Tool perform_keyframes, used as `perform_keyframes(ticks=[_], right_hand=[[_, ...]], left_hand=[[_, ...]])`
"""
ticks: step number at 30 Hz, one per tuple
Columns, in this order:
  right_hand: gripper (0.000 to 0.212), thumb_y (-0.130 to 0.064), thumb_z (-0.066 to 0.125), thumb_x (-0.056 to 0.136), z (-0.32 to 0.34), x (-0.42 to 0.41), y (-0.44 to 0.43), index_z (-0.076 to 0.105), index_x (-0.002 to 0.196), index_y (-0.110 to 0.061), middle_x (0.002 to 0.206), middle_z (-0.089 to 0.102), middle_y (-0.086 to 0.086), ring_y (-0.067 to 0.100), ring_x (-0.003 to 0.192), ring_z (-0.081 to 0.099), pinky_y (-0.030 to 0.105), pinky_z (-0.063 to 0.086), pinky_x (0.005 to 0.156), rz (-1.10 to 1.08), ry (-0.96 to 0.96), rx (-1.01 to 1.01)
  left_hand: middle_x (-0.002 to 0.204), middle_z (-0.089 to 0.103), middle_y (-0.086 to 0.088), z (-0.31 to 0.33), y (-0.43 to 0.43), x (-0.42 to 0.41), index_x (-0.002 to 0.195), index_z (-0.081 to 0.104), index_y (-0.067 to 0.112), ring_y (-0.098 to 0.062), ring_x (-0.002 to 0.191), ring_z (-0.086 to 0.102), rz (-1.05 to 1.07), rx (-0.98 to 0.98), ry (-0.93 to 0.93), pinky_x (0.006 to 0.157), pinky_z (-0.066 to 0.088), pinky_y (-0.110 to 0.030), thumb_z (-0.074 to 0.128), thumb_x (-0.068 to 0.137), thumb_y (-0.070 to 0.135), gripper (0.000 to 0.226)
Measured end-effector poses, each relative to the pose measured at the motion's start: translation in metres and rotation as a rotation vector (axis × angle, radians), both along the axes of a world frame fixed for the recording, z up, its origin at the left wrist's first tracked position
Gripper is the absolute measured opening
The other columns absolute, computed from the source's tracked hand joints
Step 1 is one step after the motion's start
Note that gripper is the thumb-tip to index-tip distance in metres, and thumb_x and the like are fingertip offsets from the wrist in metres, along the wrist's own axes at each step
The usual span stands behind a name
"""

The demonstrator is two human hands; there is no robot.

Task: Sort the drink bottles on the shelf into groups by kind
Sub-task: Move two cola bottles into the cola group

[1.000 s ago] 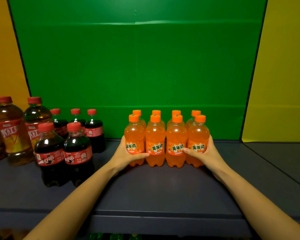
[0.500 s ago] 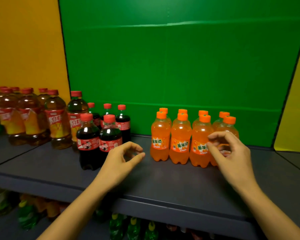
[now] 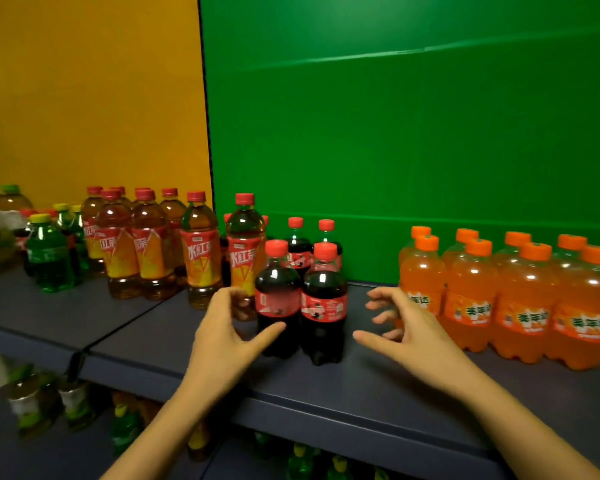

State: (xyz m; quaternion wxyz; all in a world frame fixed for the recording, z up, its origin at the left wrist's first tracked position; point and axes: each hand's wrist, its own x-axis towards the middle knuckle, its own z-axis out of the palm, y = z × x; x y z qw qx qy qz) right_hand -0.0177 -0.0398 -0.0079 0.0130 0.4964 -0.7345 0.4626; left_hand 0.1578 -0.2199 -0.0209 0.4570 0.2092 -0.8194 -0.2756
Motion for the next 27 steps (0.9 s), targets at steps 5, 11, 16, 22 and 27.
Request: perform_keyframes(ticks=[5, 11, 16, 22, 27], right_hand=[[0.078, -0.042, 0.078, 0.064, 0.0, 0.014, -0.034, 0.036, 0.128, -0.028, 0.12, 0.051, -0.013, 0.005, 0.103, 0.056, 0.025, 0.053, 0.08, -0.033, -0.105, 0.101], [0.076, -0.031, 0.076, 0.069, 0.004, 0.022, -0.056, 0.035, 0.131, -0.024, 0.124, 0.055, -0.009, 0.006, 0.107, 0.058, 0.033, 0.055, 0.086, -0.069, -0.142, 0.073], [0.074, -0.021, 0.072, 0.075, 0.006, 0.014, -0.071, 0.029, 0.135, -0.017, 0.138, 0.048, 0.0, 0.009, 0.118, 0.053, 0.031, 0.051, 0.094, -0.085, -0.214, 0.062], [0.071, -0.019, 0.068, 0.08, 0.007, 0.003, -0.08, 0.027, 0.138, -0.018, 0.131, 0.048, -0.005, 0.004, 0.113, 0.051, 0.011, 0.05, 0.08, -0.093, -0.244, 0.07], [0.068, -0.014, 0.068, 0.08, 0.0, -0.007, -0.083, 0.032, 0.137, -0.019, 0.13, 0.052, -0.003, 0.008, 0.117, 0.053, 0.016, 0.049, 0.088, -0.064, -0.304, 0.01]], left_hand=[[0.12, 0.055, 0.02, -0.002, -0.031, -0.016, 0.123, 0.037, 0.035, -0.001, 0.11, 0.054, -0.268, -0.011, -0.197, 0.09, 0.049, -0.026, 0.071, 0.056, 0.063, 0.08], [0.118, 0.052, 0.018, -0.003, -0.054, -0.037, 0.122, 0.037, 0.024, -0.002, 0.114, 0.051, -0.404, -0.055, -0.191, 0.082, 0.04, -0.008, 0.075, 0.066, 0.045, 0.071], [0.126, 0.055, 0.003, -0.001, -0.068, -0.057, 0.123, 0.039, 0.014, -0.014, 0.117, 0.052, -0.382, -0.063, -0.193, 0.084, 0.038, -0.017, 0.075, 0.07, 0.037, 0.067], [0.136, 0.042, -0.002, -0.006, -0.068, -0.075, 0.135, 0.031, 0.012, -0.014, 0.128, 0.04, -0.408, -0.035, -0.188, 0.093, 0.028, -0.013, 0.069, 0.078, 0.023, 0.07], [0.139, 0.039, -0.003, -0.01, -0.065, -0.082, 0.137, 0.026, 0.01, -0.015, 0.129, 0.038, -0.389, 0.015, -0.173, 0.093, 0.027, -0.012, 0.066, 0.081, 0.019, 0.07]])
